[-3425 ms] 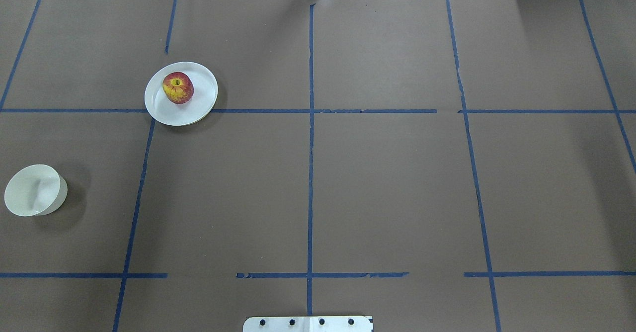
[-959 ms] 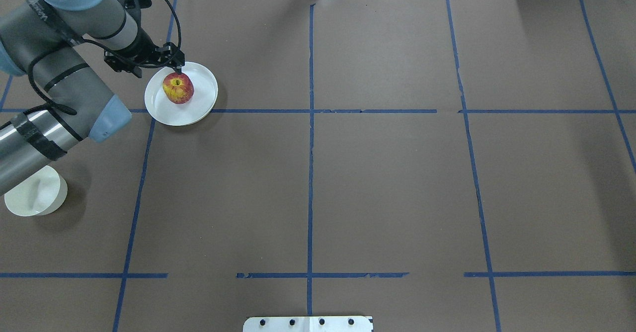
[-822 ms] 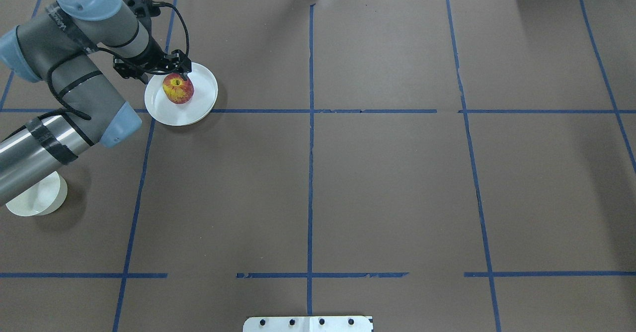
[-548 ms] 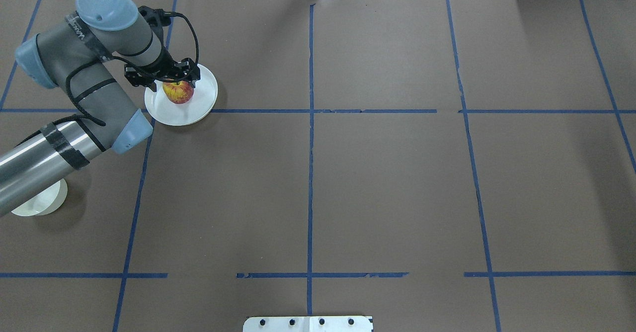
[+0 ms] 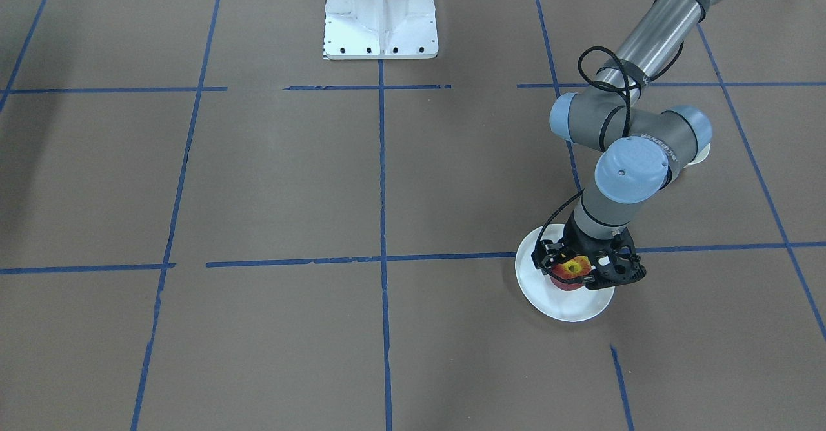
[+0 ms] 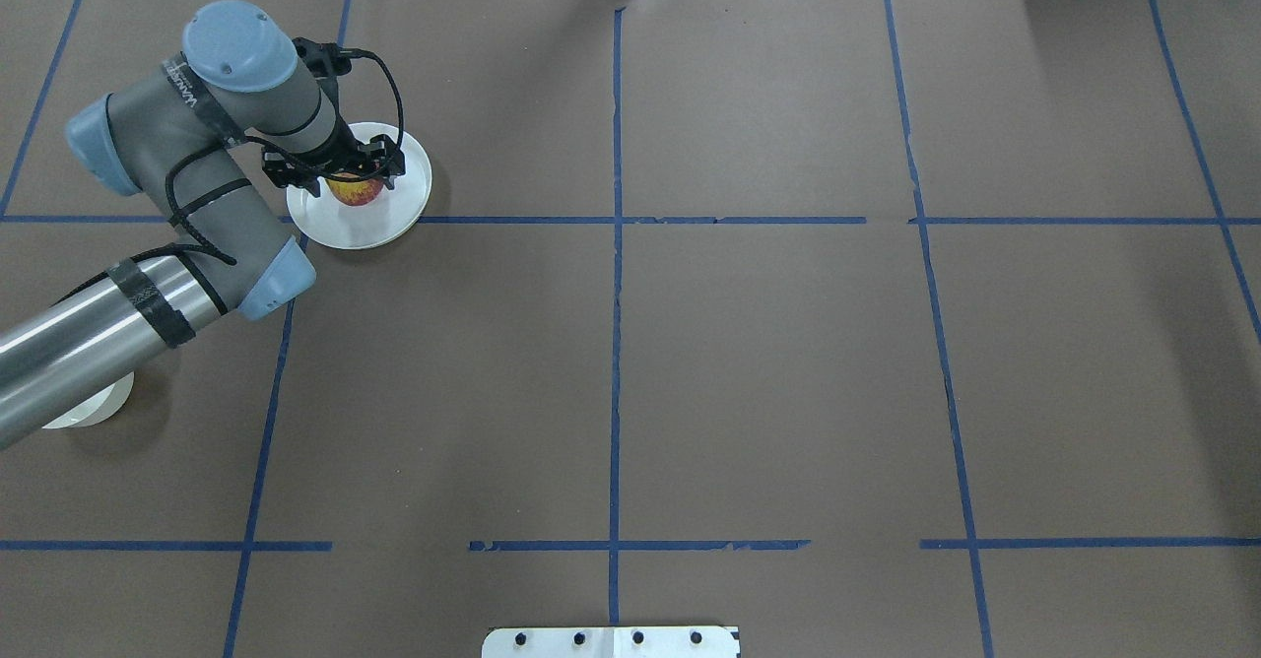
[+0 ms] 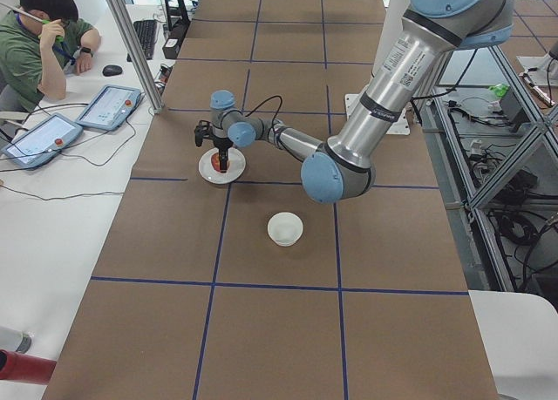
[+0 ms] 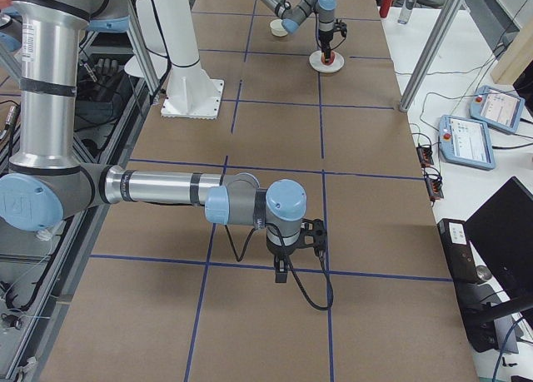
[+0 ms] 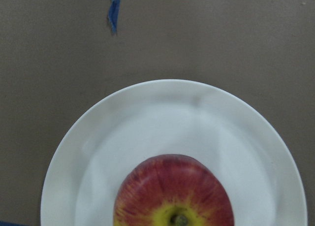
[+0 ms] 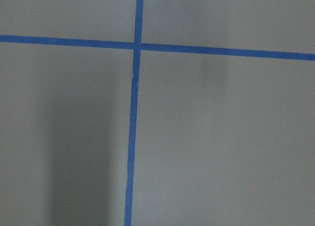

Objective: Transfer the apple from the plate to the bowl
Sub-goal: 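Lower the left gripper and close it around the red-yellow apple, then lift the apple with the left gripper and carry it toward the bowl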

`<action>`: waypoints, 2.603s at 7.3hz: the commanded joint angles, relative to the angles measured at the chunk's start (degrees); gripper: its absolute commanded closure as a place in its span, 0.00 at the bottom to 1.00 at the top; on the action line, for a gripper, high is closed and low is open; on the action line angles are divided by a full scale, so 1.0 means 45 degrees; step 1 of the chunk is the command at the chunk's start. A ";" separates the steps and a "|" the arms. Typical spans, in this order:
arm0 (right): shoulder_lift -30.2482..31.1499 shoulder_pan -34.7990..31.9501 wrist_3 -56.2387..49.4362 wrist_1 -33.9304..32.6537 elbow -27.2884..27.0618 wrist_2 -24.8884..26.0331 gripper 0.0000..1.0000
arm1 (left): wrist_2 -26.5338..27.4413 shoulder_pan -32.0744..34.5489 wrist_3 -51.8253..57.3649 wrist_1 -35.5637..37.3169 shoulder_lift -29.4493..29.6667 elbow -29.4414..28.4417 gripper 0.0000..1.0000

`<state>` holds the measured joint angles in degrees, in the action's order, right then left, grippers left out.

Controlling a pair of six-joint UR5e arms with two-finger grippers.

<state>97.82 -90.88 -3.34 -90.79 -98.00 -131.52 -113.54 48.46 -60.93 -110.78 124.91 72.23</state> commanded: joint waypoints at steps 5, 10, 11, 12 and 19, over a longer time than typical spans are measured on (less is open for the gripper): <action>0.0000 0.0000 0.0000 0.0000 0.0000 0.0008 0.00 | 0.0095 0.0187 0.0103 -0.0129 0.0152 -0.0094 0.52; 0.0000 0.0000 0.0000 0.0000 0.0000 0.0008 0.00 | -0.0765 0.2021 0.2903 0.2589 -0.1500 0.4262 0.54; 0.0000 0.0000 0.0000 0.0000 0.0000 0.0008 0.00 | -0.0765 0.2140 0.3921 0.3939 -0.2514 0.6254 0.54; 0.0000 0.0000 0.0000 0.0000 0.0000 0.0008 0.00 | -0.0765 0.2276 0.4608 0.4069 -0.4303 0.8053 0.54; 0.0000 0.0000 0.0000 0.0000 0.0000 0.0008 0.00 | -0.0746 0.2026 0.2766 -0.4728 -1.1176 0.7648 0.54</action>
<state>97.82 -90.88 -3.34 -90.79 -98.00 -131.48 -117.00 58.71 -44.77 -125.35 75.53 110.51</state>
